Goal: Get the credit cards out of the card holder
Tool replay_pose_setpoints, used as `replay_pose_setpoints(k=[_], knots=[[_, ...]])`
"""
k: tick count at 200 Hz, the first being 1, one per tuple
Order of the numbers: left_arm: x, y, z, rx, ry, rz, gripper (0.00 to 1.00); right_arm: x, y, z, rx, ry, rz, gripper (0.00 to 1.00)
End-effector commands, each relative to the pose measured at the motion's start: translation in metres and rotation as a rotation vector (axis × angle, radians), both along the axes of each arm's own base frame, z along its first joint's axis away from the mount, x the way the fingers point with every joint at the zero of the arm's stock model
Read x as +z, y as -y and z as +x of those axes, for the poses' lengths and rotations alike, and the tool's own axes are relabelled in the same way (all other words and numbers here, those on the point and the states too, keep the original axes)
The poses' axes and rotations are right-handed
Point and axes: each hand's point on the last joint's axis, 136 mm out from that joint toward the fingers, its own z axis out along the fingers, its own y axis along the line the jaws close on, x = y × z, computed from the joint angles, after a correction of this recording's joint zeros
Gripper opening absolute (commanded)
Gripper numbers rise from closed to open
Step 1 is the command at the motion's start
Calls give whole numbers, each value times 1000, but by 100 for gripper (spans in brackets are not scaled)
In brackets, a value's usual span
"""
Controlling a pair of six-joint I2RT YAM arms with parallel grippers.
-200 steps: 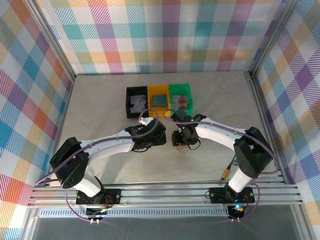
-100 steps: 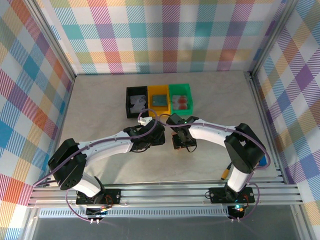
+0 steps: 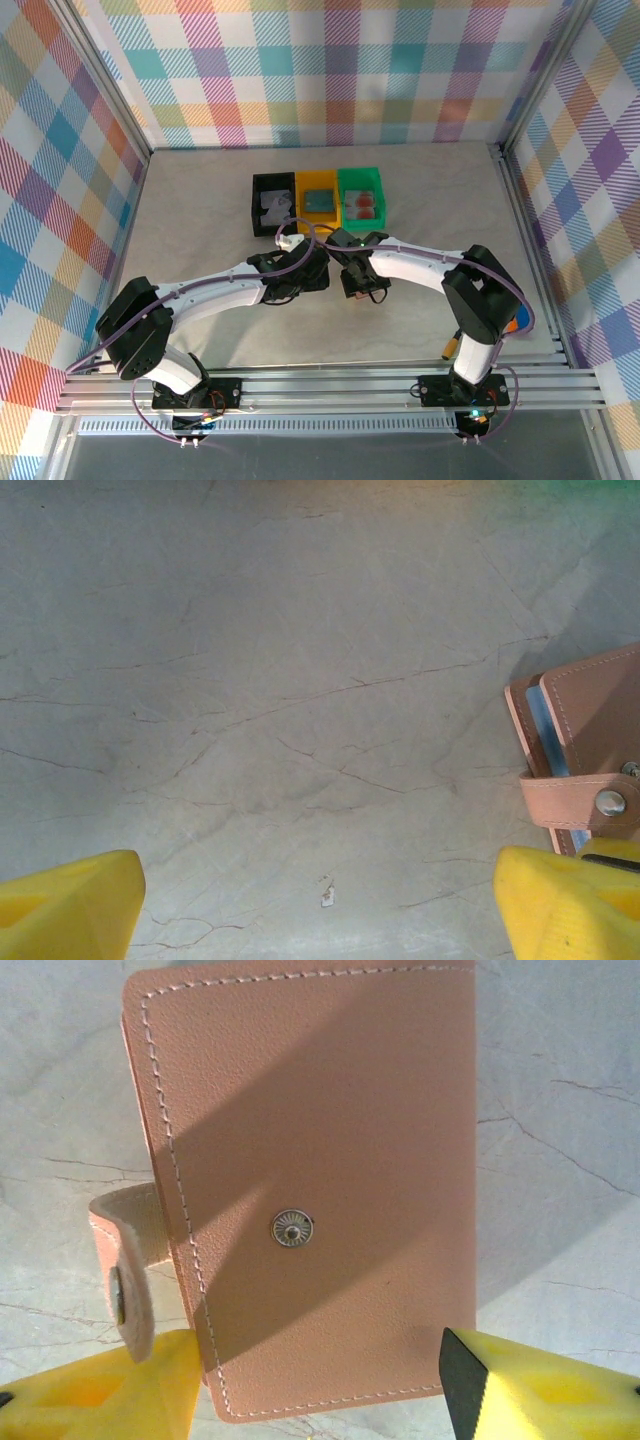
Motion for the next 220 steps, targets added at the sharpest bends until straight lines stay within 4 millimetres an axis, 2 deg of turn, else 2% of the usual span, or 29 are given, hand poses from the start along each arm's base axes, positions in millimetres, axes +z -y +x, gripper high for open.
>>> replay_pose_setpoints(k=[1,53,85,124,170,220], knots=[[4,-9,-1,2,14,28,90,3,-3,0,34,2,-16,65],[3,-7,-1,2,9,25,90,-4,1,2,36,3,-68,66],[2,-8,-1,3,10,30,90,2,1,2,38,31,-57,66],[2,-7,-1,3,8,28,90,-2,2,4,44,27,-92,61],[4,-10,-1,5,11,36,90,-1,4,3,45,30,-88,48],[4,-10,-2,7,14,35,90,1,2,1,52,24,-76,24]])
